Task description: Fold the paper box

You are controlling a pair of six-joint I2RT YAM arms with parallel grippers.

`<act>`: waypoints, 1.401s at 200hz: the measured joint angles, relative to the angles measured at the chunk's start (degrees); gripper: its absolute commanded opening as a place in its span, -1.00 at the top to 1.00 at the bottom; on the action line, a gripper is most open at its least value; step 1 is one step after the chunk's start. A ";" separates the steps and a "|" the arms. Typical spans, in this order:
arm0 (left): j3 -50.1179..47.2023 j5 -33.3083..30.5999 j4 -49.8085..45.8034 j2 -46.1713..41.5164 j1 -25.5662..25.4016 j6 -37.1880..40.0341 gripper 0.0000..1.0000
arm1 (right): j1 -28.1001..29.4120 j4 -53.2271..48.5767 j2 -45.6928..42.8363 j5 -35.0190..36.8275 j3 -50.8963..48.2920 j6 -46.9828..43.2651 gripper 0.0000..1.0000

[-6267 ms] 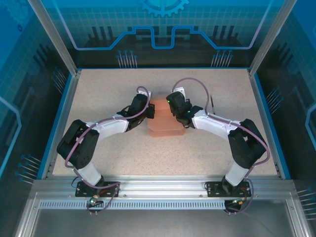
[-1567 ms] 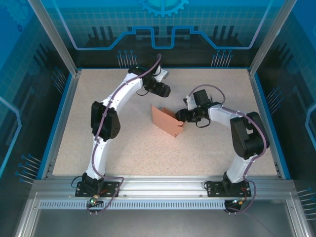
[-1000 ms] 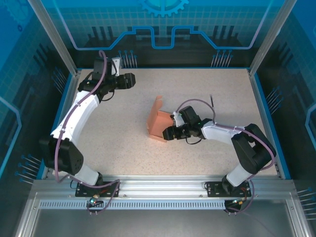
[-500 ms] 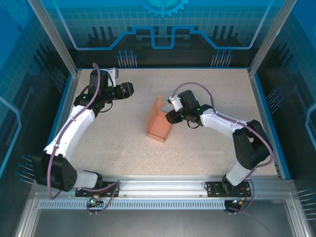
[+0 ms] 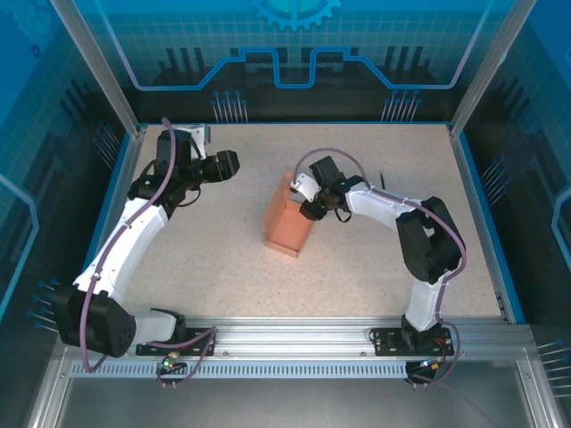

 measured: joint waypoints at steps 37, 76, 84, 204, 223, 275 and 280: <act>-0.28 0.02 0.42 -0.02 0.00 0.02 -0.47 | 0.00 -1.36 2.73 0.20 2.08 -3.61 0.47; -0.28 0.02 0.76 -0.02 0.00 0.00 -0.46 | 0.00 -1.92 3.69 0.24 2.91 -6.19 0.62; -0.28 0.02 0.81 -0.02 0.00 0.00 -0.47 | 0.00 -2.10 3.80 0.26 3.02 -6.62 0.65; -0.50 0.85 1.18 -0.02 0.00 0.04 -0.46 | 0.28 -2.36 5.53 3.43 4.72 -9.73 0.69; -0.87 0.87 1.16 -0.02 0.00 0.04 -0.47 | 0.28 -2.36 5.55 3.98 4.72 -10.01 0.65; -1.05 0.87 1.16 -0.02 0.00 0.04 -0.47 | 0.28 -3.50 6.10 5.25 4.70 -10.27 0.55; -1.05 0.87 1.18 -0.02 0.00 0.04 -0.47 | 0.28 -3.67 6.16 5.27 4.70 -10.27 0.56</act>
